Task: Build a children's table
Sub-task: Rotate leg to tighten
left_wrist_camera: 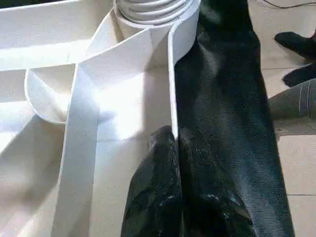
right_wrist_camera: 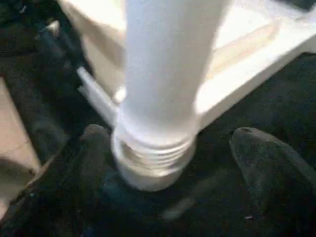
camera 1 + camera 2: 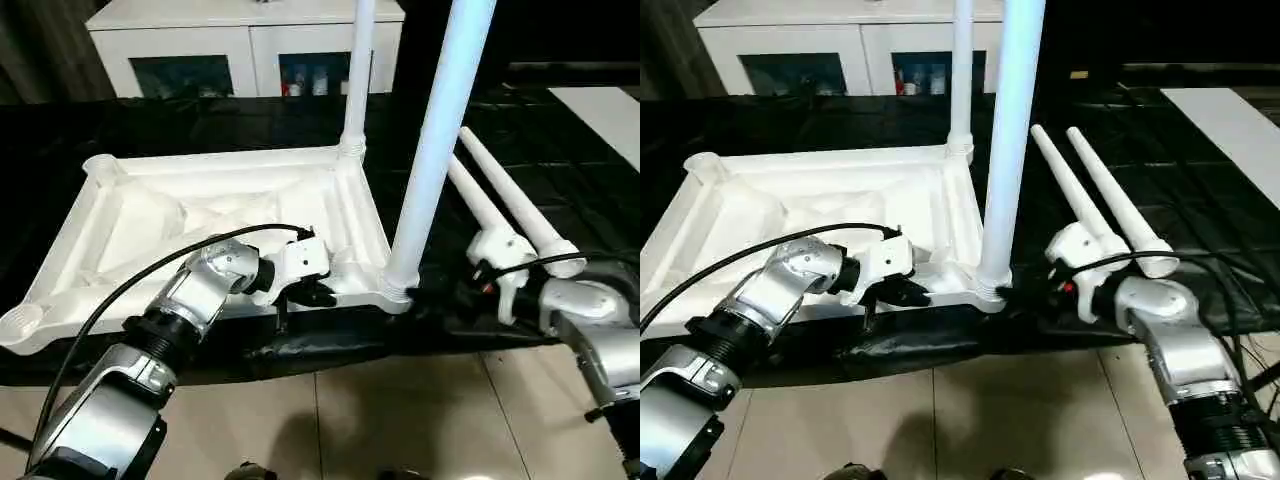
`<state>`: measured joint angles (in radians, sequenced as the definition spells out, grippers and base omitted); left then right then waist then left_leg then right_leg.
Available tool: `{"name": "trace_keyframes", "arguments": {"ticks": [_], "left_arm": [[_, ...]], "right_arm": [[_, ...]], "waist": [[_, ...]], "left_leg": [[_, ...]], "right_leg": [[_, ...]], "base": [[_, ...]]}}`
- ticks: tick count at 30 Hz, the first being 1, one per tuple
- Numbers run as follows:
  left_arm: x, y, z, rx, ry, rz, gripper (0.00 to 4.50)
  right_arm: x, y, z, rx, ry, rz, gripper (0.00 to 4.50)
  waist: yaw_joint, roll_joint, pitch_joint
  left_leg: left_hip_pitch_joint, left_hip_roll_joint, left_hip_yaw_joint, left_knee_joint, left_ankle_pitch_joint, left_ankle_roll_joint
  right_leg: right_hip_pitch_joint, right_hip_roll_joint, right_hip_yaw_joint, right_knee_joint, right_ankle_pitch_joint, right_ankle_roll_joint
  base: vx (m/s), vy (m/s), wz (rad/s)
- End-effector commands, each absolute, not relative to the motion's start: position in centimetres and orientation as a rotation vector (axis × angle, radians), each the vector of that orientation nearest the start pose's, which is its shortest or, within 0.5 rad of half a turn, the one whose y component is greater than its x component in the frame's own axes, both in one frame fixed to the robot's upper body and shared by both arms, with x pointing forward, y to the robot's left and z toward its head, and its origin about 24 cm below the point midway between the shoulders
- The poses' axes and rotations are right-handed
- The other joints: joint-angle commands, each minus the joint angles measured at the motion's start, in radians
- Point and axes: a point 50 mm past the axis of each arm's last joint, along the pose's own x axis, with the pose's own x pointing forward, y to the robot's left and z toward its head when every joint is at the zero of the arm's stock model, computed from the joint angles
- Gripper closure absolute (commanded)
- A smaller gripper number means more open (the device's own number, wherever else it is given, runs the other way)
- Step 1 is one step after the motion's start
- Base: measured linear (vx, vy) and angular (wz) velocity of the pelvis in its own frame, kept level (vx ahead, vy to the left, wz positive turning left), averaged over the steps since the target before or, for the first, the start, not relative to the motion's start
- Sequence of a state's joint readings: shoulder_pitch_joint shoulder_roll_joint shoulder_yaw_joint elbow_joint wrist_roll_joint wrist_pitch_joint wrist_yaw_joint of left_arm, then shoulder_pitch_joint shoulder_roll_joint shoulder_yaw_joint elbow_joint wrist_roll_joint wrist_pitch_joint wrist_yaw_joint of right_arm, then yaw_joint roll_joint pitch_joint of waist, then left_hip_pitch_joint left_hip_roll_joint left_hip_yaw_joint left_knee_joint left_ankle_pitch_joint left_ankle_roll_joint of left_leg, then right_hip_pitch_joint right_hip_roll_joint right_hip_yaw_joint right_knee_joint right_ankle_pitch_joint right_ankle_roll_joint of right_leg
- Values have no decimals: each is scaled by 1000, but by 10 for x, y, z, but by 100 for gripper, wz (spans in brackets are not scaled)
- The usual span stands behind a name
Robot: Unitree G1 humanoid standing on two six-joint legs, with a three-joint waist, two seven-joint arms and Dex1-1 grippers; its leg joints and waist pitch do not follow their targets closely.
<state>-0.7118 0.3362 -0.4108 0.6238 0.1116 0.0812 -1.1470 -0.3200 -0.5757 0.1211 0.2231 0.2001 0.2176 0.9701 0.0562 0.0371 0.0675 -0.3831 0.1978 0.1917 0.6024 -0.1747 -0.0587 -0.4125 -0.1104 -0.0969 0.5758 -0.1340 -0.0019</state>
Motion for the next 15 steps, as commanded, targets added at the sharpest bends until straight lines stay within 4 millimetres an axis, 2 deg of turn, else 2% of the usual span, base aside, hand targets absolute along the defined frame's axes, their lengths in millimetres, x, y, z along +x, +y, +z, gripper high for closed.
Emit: {"name": "trace_keyframes", "arguments": {"ticks": [1, 8, 9, 12, 13, 15], "left_arm": [[328, 100, 69, 658, 421, -1399, 450], [327, 99, 69, 663, 419, -1408, 450], [326, 98, 69, 662, 417, -1410, 450], [326, 97, 69, 661, 416, -1412, 450], [326, 97, 68, 660, 416, -1412, 450], [325, 97, 68, 659, 416, -1412, 450]], "right_arm": [[292, -201, 72, -353, 355, 1004, 17], [310, -193, 75, -340, 296, 960, 17], [314, -188, 76, -310, 274, 960, 17], [316, -186, 76, -300, 270, 967, 17], [316, -185, 74, -299, 278, 981, 17], [317, -184, 71, -310, 294, 996, 17]], "waist": [[-2, -18, -75], [0, -19, -82], [-1, -24, -83], [2, -19, -84], [3, -23, -85], [4, -21, -86]], "left_leg": [[22, 27, -18, -77, -351, 42], [17, 28, -14, -72, -281, 60], [15, 28, -13, -71, -270, 64], [17, 30, -12, -71, -255, 66], [16, 30, -11, -71, -247, 69], [16, 30, -10, -70, -241, 71]], "right_leg": [[44, -43, 33, -88, -519, -144], [47, -41, 38, -73, -424, -178], [48, -40, 38, -70, -399, -188], [47, -39, 39, -65, -362, -204], [49, -39, 40, -61, -343, -213], [50, -39, 40, -58, -327, -221]], "base": [[0, 0, 0], [0, 0, 0], [0, 0, 0], [0, 0, 0], [0, 0, 0], [0, 0, 0]]}}
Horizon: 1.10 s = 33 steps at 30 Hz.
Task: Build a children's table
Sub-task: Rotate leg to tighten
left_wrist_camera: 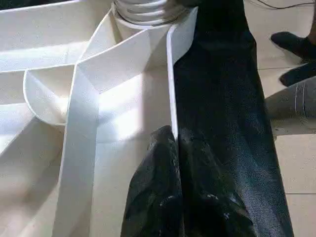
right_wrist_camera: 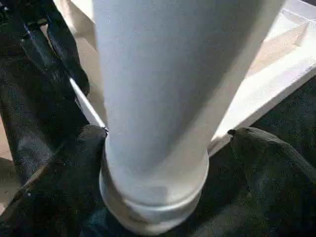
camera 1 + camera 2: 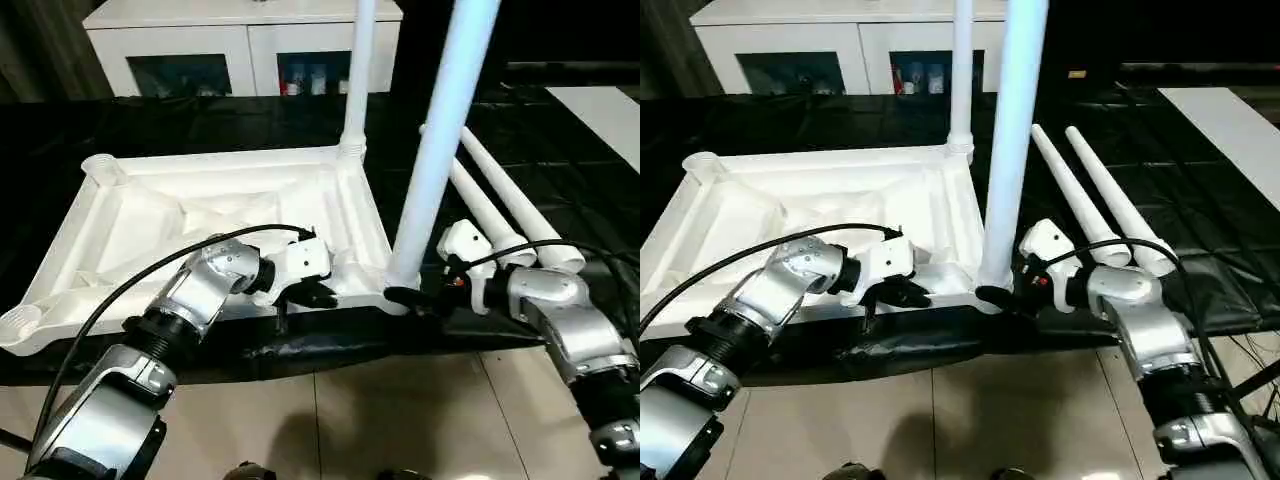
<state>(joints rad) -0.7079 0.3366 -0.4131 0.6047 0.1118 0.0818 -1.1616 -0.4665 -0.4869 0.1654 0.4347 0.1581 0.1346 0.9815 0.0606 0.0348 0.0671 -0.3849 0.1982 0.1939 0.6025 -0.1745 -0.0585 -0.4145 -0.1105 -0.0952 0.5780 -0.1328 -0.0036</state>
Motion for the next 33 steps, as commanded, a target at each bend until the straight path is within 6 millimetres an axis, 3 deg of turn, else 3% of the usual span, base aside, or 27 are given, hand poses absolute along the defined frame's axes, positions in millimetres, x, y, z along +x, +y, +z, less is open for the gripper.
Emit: {"name": "trace_keyframes", "arguments": {"ticks": [1, 2, 15, 22, 23, 28, 29, 32, 33], "left_arm": [[325, 97, 68, 659, 416, -1412, 450], [325, 97, 68, 659, 417, -1411, 450], [324, 99, 65, 661, 424, -1408, 450], [324, 100, 65, 658, 430, -1405, 450], [326, 100, 64, 636, 429, -1374, 450], [339, 94, 67, 517, 409, -1203, 450], [351, 91, 67, 455, 421, -1041, 450], [359, 89, 65, 405, 445, -908, 450], [364, 83, 64, 354, 446, -797, 450]], "right_arm": [[317, -184, 70, -315, 298, 999, 17], [317, -184, 69, -309, 299, 1002, 43], [318, -184, 66, -259, 284, 1017, 155], [317, -181, 62, -233, 281, 1013, 175], [321, -183, 58, -221, 294, 940, 178], [331, -179, 46, -178, 323, 741, 179], [338, -171, 42, -115, 321, 611, 180], [343, -165, 39, -58, 323, 504, 180], [349, -154, 36, -21, 323, 379, 180]], "waist": [[0, -19, -85], [1, -19, -85], [-1, -19, -85], [-2, -19, -85], [-2, -23, -85], [-17, -20, -81], [-20, -19, -81], [-27, -18, -82], [-30, -17, -81]], "left_leg": [[18, 30, -11, -70, -241, 71], [19, 30, -11, -70, -240, 72], [18, 29, -12, -70, -252, 67], [18, 29, -12, -70, -248, 70], [18, 29, -11, -70, -248, 70], [22, 26, -11, -71, -294, 40], [23, 22, -13, -71, -301, 34], [30, 19, -16, -69, -323, 21], [24, 17, -15, -69, -324, 26]], "right_leg": [[52, -39, 39, -61, -326, -220], [52, -39, 40, -61, -324, -221], [53, -39, 39, -64, -356, -210], [53, -38, 39, -62, -345, -216], [53, -39, 39, -62, -349, -215], [48, -36, 36, -72, -415, -198], [46, -36, 34, -76, -434, -192], [42, -35, 27, -85, -485, -173], [43, -36, 27, -87, -495, -163]], "base": [[0, 0, 0], [0, 0, 0], [0, 0, 0], [0, 0, 0], [0, 0, 0], [0, 0, 0], [0, 0, 0], [0, 0, 0], [0, 0, 0]]}}
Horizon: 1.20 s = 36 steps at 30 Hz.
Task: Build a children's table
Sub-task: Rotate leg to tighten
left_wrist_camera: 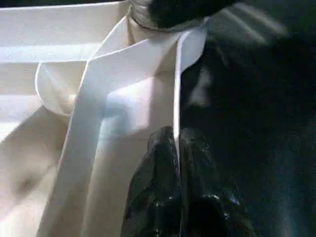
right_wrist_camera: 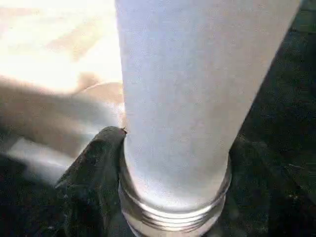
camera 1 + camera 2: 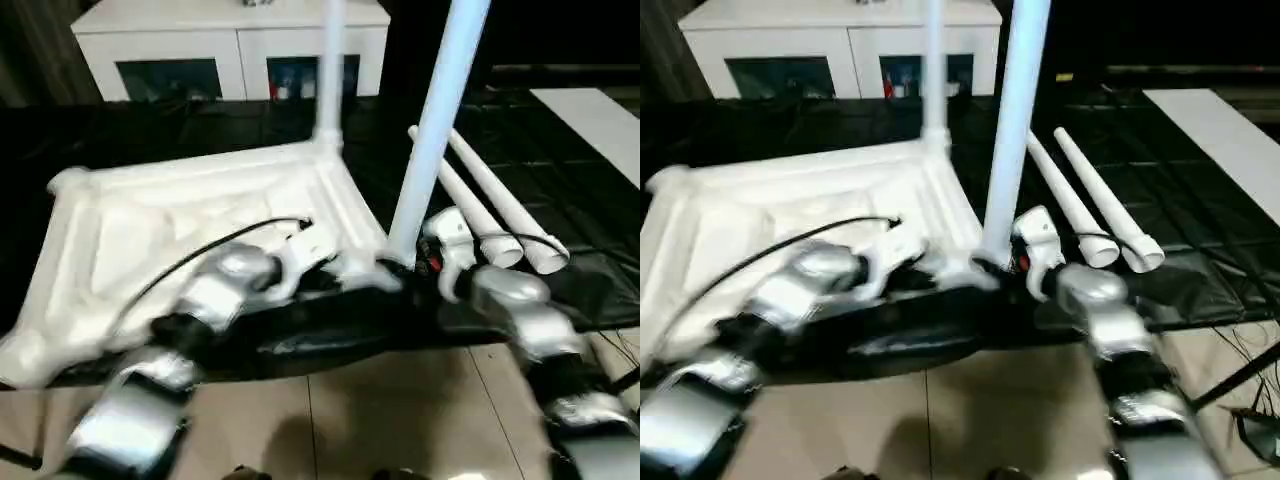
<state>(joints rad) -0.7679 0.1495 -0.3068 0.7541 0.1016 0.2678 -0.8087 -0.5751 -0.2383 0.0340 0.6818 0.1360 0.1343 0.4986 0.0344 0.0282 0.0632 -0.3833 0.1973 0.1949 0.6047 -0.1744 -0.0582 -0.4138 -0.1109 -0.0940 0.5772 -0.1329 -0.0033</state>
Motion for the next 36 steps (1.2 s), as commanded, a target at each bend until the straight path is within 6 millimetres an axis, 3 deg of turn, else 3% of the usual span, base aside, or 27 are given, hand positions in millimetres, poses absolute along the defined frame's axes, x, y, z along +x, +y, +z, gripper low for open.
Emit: {"name": "trace_keyframes", "arguments": {"ticks": [1, 6, 8, 11, 12, 13, 14, 16, 17, 18, 20, 21, 23, 24, 25, 27, 28, 29, 30, 31, 33, 36], "left_arm": [[366, 79, 64, 335, 435, -767, 450], [368, 63, 65, 307, 386, -690, 450], [368, 51, 67, 307, 337, -653, 450], [369, 54, 69, 335, 326, -659, 450], [369, 55, 69, 338, 325, -660, 450], [370, 56, 69, 345, 323, -658, 450], [370, 57, 69, 346, 323, -655, 450], [371, 62, 68, 362, 315, -662, 450], [370, 62, 68, 366, 313, -664, 450], [370, 63, 68, 369, 310, -667, 450], [370, 65, 68, 389, 304, -685, 450], [369, 68, 67, 420, 296, -713, 450], [368, 69, 67, 427, 293, -722, 450], [367, 76, 66, 448, 299, -754, 450], [367, 76, 66, 448, 299, -754, 450], [365, 83, 65, 468, 301, -788, 450], [364, 84, 65, 472, 296, -814, 450], [364, 85, 65, 472, 298, -819, 450], [361, 88, 64, 484, 301, -873, 450], [359, 91, 62, 494, 312, -907, 450], [355, 95, 60, 525, 324, -976, 450], [342, 97, 60, 586, 312, -1175, 450]], "right_arm": [[350, -149, 34, -9, 330, 329, 180], [353, -124, 27, 16, 354, 192, 180], [351, -87, 25, 10, 349, 216, 180], [351, -77, 33, 13, 288, 291, 180], [351, -77, 33, 16, 283, 294, 145], [351, -76, 35, 29, 269, 297, 145], [352, -77, 38, 33, 249, 301, 111], [353, -83, 44, 11, 205, 302, 105], [353, -85, 45, 6, 199, 297, 97], [354, -86, 45, 3, 192, 291, 84], [354, -93, 48, -12, 175, 291, 65], [352, -101, 49, -24, 170, 308, 64], [351, -103, 50, -29, 170, 321, 47], [345, -120, 52, -60, 163, 371, 34], [345, -120, 52, -60, 163, 371, 24], [339, -140, 55, -101, 157, 398, 16], [338, -146, 57, -111, 158, 413, 16], [337, -148, 57, -116, 157, 421, 7], [329, -162, 62, -152, 162, 532, 7], [324, -167, 64, -168, 169, 595, 7], [315, -174, 67, -204, 186, 716, 7], [301, -184, 70, -225, 230, 863, 7]], "waist": [[-5, -11, -77], [-5, -9, -82], [-6, -7, -82], [-4, -12, -82], [-4, -11, -81], [-4, -11, -80], [-4, -12, -80], [-5, -10, -78], [-18, -13, -80], [-24, -11, -82], [-33, -8, -84], [-24, -10, -84], [-18, -9, -86], [-16, -8, -86], [-12, -9, -86], [-5, -8, -87], [-2, -8, -89], [1, -8, -89], [2, -2, -89], [6, -7, -91], [10, -7, -90], [15, -8, -86]], "left_leg": [[22, 15, -14, -69, -322, 27], [21, 16, -18, -73, -321, 34], [20, 16, -18, -73, -320, 33], [20, 17, -18, -75, -331, 40], [20, 17, -17, -76, -332, 43], [20, 17, -17, -76, -332, 44], [19, 16, -17, -76, -331, 45], [14, 14, -18, -78, -342, 50], [-4, 13, -25, -82, -334, 47], [-11, 14, -30, -84, -325, 44], [-6, 15, -32, -81, -322, 43], [15, 16, -25, -74, -311, 59], [9, 17, -23, -75, -270, 73], [5, 17, -24, -75, -252, 82], [7, 18, -22, -73, -243, 87], [10, 20, -21, -71, -223, 98], [6, 18, -22, -70, -207, 101], [7, 19, -21, -69, -201, 102], [8, 18, -22, -70, -205, 102], [7, 22, -23, -67, -201, 112], [8, 24, -22, -67, -192, 130], [8, 26, -22, -69, -216, 137]], "right_leg": [[41, -34, 25, -89, -499, -161], [41, -33, 22, -90, -467, -149], [39, -34, 24, -89, -454, -153], [43, -35, 24, -87, -452, -146], [43, -35, 24, -88, -454, -143], [42, -35, 25, -88, -454, -142], [42, -35, 24, -88, -455, -141], [44, -35, 23, -88, -470, -131], [59, -35, 19, -82, -470, -112], [64, -36, 18, -79, -466, -107], [57, -37, 17, -84, -461, -115], [42, -34, 26, -87, -386, -163], [50, -33, 29, -72, -312, -196], [56, -31, 29, -68, -282, -204], [57, -32, 29, -67, -268, -203], [56, -32, 33, -62, -242, -216], [63, -34, 32, -59, -234, -219], [60, -34, 33, -57, -227, -222], [61, -34, 33, -58, -226, -227], [65, -34, 34, -54, -199, -228], [64, -33, 35, -49, -164, -248], [65, -37, 36, -54, -197, -251]], "base": [[0, 0, 0], [0, 0, 0], [0, 0, 0], [0, 0, 0], [0, 0, 0], [0, 0, 0], [0, 0, 0], [0, 0, 0], [0, 0, 0], [-13, -1, -21], [0, 0, 0], [0, 0, 0], [26, -8, 6], [0, 0, 0], [0, 0, 0], [0, 0, 0], [0, 0, 0], [0, 0, 0], [0, 0, 0], [0, 0, 0], [0, 0, 0], [0, 0, 0]]}}
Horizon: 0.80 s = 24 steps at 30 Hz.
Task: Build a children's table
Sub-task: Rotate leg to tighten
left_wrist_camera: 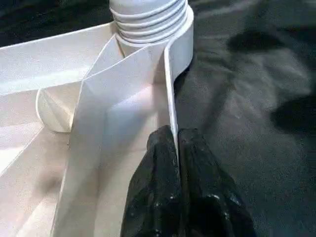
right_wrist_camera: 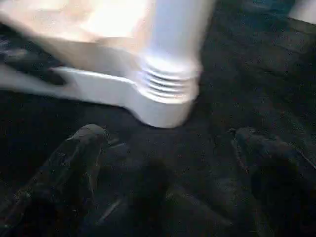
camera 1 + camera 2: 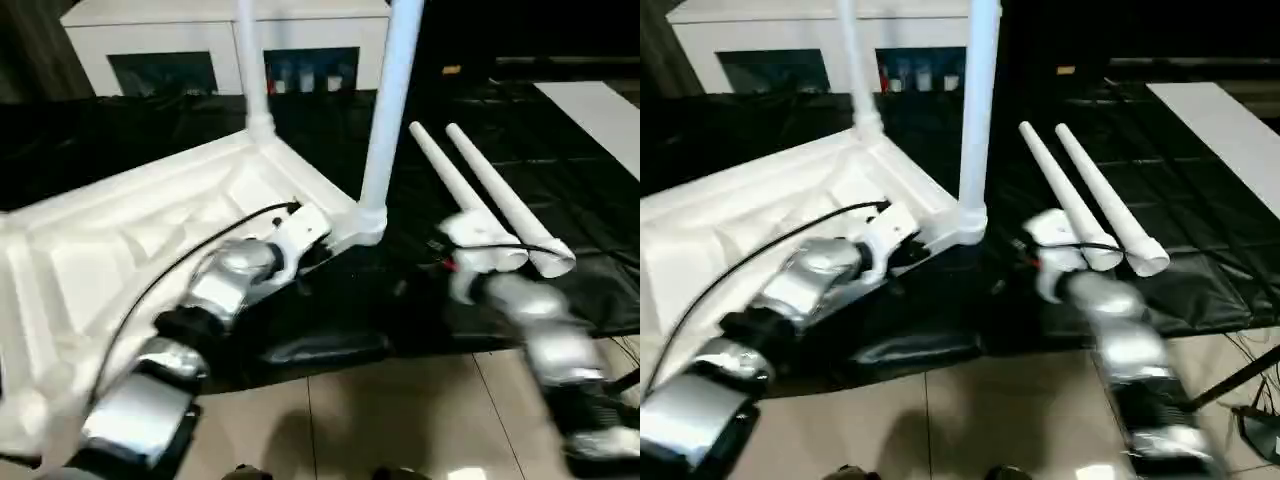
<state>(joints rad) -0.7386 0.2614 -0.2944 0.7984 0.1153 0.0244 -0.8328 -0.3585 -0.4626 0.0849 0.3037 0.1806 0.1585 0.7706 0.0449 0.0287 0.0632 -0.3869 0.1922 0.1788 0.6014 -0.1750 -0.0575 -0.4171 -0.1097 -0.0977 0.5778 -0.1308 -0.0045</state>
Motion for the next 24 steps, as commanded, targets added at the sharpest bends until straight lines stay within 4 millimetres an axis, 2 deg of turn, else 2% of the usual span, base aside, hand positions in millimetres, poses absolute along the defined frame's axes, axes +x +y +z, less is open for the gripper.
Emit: {"name": "trace_keyframes", "arguments": {"ticks": [1, 3, 4, 5, 7, 8, 9, 11, 15, 18, 24], "left_arm": [[337, 98, 58, 601, 331, -1248, 450], [334, 100, 57, 609, 350, -1291, 450], [330, 101, 56, 633, 375, -1343, 450], [329, 102, 56, 636, 379, -1353, 450], [327, 103, 56, 643, 393, -1385, 450], [327, 103, 56, 646, 395, -1387, 450], [327, 104, 56, 650, 396, -1388, 450], [327, 106, 57, 659, 398, -1392, 450], [326, 107, 58, 657, 403, -1407, 450], [326, 107, 58, 659, 402, -1407, 450], [325, 107, 58, 661, 402, -1411, 450]], "right_arm": [[298, -187, 72, -230, 243, 899, 7], [297, -188, 73, -236, 250, 916, 7], [296, -189, 74, -261, 256, 939, 7], [296, -189, 75, -269, 257, 947, 7], [295, -191, 77, -309, 264, 976, 7], [295, -191, 78, -317, 271, 988, 7], [295, -192, 78, -325, 279, 1001, 7], [294, -193, 78, -333, 306, 1026, 7], [299, -194, 77, -361, 324, 1036, 7], [302, -195, 78, -362, 312, 1023, 23], [308, -193, 80, -308, 282, 1009, 74]], "waist": [[5, -3, -81], [7, -4, -80], [11, -2, -79], [15, -5, -78], [19, -5, -73], [18, -6, -73], [18, -10, -72], [15, -10, -71], [10, -15, -72], [10, -15, -73], [10, -11, -78]], "left_leg": [[14, 31, -6, -69, -248, 123], [19, 36, -6, -72, -275, 98], [27, 37, -4, -74, -304, 76], [35, 39, -3, -75, -323, 62], [38, 39, -1, -78, -357, 44], [34, 38, -2, -80, -364, 37], [32, 38, -3, -81, -368, 36], [30, 36, -7, -82, -385, 31], [28, 32, -7, -77, -367, 36], [25, 33, -8, -77, -349, 39], [22, 35, -7, -77, -318, 45]], "right_leg": [[65, -38, 40, -61, -252, -243], [59, -38, 41, -63, -288, -241], [52, -38, 42, -67, -315, -238], [47, -38, 45, -69, -334, -236], [44, -37, 47, -74, -372, -226], [47, -38, 47, -73, -387, -215], [49, -39, 46, -73, -400, -207], [51, -41, 44, -78, -448, -183], [48, -45, 42, -86, -502, -159], [49, -44, 41, -85, -494, -159], [53, -41, 43, -72, -399, -194]], "base": [[0, 0, 0], [0, 0, 0], [0, 0, 0], [0, 0, 0], [0, 0, 0], [0, 0, 0], [0, 0, 0], [0, 0, 0], [0, 0, 0], [0, 0, 0], [0, 0, 0]]}}
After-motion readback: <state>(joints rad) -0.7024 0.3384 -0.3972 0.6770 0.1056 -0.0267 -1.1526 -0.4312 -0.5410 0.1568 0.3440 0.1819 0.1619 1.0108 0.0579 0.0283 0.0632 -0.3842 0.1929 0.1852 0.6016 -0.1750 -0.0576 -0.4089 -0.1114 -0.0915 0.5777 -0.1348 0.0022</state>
